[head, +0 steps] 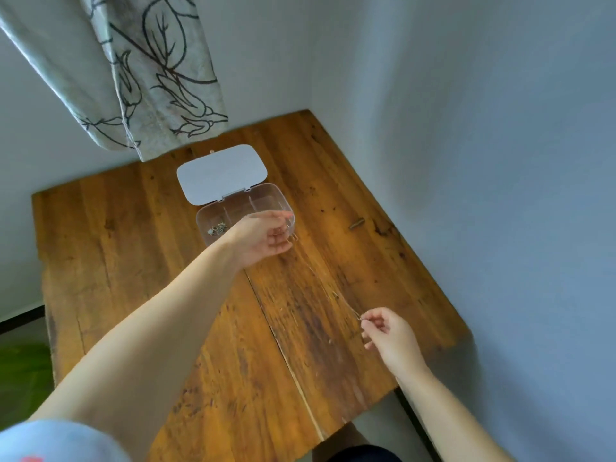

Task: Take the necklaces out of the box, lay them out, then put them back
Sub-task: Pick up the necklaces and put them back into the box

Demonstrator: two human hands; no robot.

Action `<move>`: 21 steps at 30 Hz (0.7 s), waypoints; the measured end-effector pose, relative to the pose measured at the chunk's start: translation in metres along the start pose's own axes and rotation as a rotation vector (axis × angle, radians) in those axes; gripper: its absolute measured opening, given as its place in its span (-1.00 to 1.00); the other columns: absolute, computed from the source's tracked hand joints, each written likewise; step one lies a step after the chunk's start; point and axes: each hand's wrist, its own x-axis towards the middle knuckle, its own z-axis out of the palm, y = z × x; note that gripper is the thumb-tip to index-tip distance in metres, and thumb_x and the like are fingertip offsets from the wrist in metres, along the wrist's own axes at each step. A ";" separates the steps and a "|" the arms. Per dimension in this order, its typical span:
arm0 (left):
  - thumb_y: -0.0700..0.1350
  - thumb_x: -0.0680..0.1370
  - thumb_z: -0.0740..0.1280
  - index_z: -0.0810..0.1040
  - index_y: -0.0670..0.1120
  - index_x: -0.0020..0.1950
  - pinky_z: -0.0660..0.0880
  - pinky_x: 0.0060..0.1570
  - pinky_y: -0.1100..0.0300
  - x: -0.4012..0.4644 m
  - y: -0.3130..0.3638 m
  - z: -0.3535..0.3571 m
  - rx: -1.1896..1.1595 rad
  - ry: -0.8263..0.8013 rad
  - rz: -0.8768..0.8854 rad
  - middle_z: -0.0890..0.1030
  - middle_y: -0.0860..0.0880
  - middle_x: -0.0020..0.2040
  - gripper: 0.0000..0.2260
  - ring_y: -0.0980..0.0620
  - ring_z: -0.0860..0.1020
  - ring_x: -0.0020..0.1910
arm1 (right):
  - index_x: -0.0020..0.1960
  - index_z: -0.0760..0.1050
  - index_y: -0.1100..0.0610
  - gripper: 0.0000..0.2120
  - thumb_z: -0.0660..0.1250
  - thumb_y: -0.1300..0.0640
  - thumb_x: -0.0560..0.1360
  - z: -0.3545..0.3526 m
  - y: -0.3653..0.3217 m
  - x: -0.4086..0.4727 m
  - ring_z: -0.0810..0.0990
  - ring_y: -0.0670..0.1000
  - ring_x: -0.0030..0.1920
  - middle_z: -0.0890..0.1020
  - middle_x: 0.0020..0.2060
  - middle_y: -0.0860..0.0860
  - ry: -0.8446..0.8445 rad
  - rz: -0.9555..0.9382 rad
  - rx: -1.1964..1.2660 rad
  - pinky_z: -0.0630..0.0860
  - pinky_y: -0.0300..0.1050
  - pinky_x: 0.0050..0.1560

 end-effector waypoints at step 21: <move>-0.35 0.54 0.08 0.54 -0.14 0.02 0.39 -0.23 0.18 0.172 -0.038 0.156 1.158 0.144 0.306 0.51 -0.14 0.11 -0.73 -0.04 0.48 -0.09 | -0.05 0.53 0.10 -0.94 0.27 0.18 0.54 -0.077 0.042 0.083 0.56 -0.09 -0.32 0.63 -0.25 0.02 0.194 0.234 -0.025 0.46 -0.32 -0.33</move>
